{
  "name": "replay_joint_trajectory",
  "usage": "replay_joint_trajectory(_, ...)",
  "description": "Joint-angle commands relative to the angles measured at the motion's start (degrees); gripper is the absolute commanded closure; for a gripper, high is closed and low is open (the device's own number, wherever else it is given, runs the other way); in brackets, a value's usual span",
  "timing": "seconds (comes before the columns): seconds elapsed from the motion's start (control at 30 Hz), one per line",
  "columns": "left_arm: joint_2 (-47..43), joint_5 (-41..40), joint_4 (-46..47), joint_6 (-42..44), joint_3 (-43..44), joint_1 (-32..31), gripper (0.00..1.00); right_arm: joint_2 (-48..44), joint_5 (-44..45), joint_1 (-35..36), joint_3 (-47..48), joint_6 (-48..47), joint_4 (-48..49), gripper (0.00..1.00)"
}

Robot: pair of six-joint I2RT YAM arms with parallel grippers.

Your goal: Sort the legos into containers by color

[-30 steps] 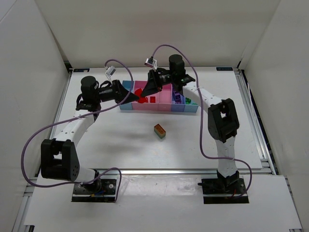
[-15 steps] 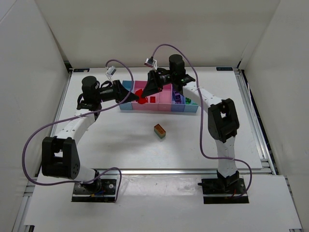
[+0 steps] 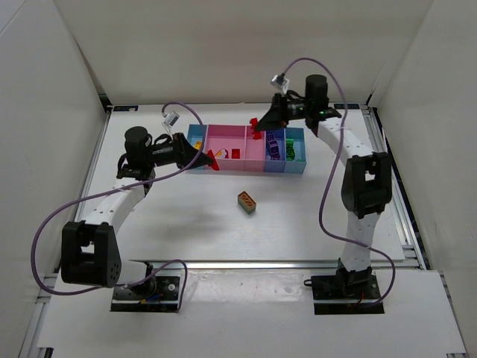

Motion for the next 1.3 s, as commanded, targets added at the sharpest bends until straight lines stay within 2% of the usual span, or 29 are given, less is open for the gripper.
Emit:
replay_joint_trajectory(0.0,-2.4,1.0,-1.2,2.6,-0.3,0.5,0.84,-5.3,-0.1,-2.7,-1.3,-4.7,-4.1,0.88)
replay_joint_trajectory(0.13,2.8,-2.2,-2.1,5.4,3.8,0.5,0.83,-7.5,0.4,-4.1,-2.1,-13.0,-11.2,0.88)
replay_joint_trajectory(0.23,7.0,-6.5,-6.8,9.6,9.1,0.4,0.83,-9.5,2.2,-4.4,-2.3,-19.6,-18.0,0.88)
replay_joint_trajectory(0.33,12.0,-13.4,-13.8,17.0,16.6,-0.9,0.84,-12.0,5.1,-4.8,-3.4,-24.5,-23.1,0.89)
replay_joint_trajectory(0.43,15.1,-21.8,-17.1,21.5,20.2,-3.3,0.84,-13.9,9.1,-4.8,-5.6,-27.4,-25.8,0.89)
replay_joint_trajectory(0.63,24.6,-33.0,-24.8,26.6,30.0,-7.6,0.83,-16.2,15.9,-5.0,-6.1,-31.6,-29.6,0.89)
replay_joint_trajectory(0.77,29.4,-37.6,-25.8,27.6,33.0,-9.6,0.7,-15.9,18.8,-5.0,-4.5,-32.9,-30.7,0.89)
replay_joint_trajectory(0.87,33.9,-39.9,-27.6,25.9,36.7,-9.7,0.69,-14.4,19.7,-5.0,-3.7,-33.4,-30.9,0.88)
replay_joint_trajectory(0.97,35.7,-42.1,-27.6,26.3,37.9,-9.9,0.61,-12.8,20.9,-5.0,-2.5,-34.0,-31.1,0.88)
replay_joint_trajectory(1.1,36.2,-42.0,-28.1,27.1,40.3,-9.8,0.36,-9.0,22.3,-4.5,0.5,-34.4,-30.4,0.88)
replay_joint_trajectory(1.2,34.4,-38.3,-27.8,25.5,40.6,-9.0,0.26,-6.3,24.5,-2.7,4.3,-35.1,-30.4,0.88)
replay_joint_trajectory(1.27,32.5,-32.3,-28.3,22.5,40.9,-7.2,0.09,-3.4,26.8,-1.7,8.0,-35.6,-30.9,0.88)
